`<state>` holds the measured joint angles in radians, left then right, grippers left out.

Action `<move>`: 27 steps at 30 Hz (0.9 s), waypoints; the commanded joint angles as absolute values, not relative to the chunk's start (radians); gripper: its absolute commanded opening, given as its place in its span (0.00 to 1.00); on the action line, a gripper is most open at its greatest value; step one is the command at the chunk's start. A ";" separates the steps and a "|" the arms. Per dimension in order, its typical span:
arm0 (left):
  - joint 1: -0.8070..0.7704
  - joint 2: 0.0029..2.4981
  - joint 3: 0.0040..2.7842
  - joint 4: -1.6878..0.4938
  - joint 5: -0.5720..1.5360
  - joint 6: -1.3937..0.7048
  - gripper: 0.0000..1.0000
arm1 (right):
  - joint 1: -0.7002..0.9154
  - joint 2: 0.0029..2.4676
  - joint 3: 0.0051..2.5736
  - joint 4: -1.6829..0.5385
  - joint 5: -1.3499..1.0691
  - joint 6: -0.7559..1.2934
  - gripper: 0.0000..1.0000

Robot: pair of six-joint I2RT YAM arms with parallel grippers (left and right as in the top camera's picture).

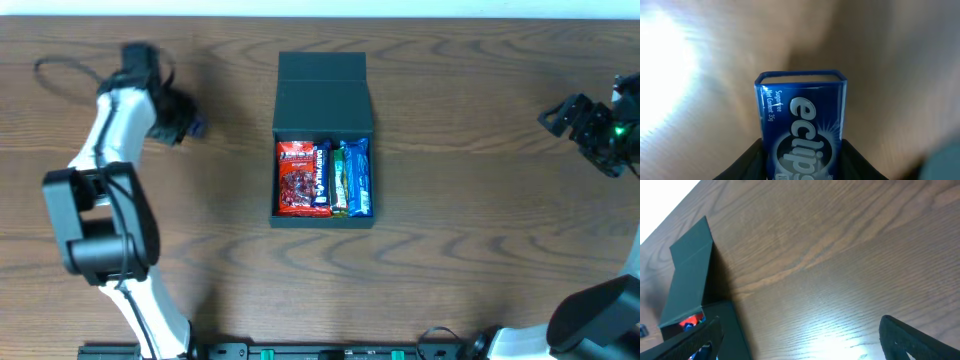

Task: Pack container
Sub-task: 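Lower the Eclipse tin into the box and release it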

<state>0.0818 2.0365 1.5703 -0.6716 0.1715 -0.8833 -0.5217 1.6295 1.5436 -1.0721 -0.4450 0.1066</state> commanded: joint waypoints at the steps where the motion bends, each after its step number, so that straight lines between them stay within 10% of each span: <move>1: -0.067 2.038 1.713 -0.734 0.071 -0.660 0.06 | -0.529 1.635 1.556 -1.068 -0.444 0.118 0.99; 8: -0.363 2.041 1.810 -0.986 -0.010 -0.537 0.06 | -0.529 1.635 1.556 -1.066 -0.422 0.113 0.99; 27: -0.577 2.040 1.720 -1.157 -0.011 -0.542 0.06 | -0.529 1.635 1.556 -1.005 -0.416 0.088 0.99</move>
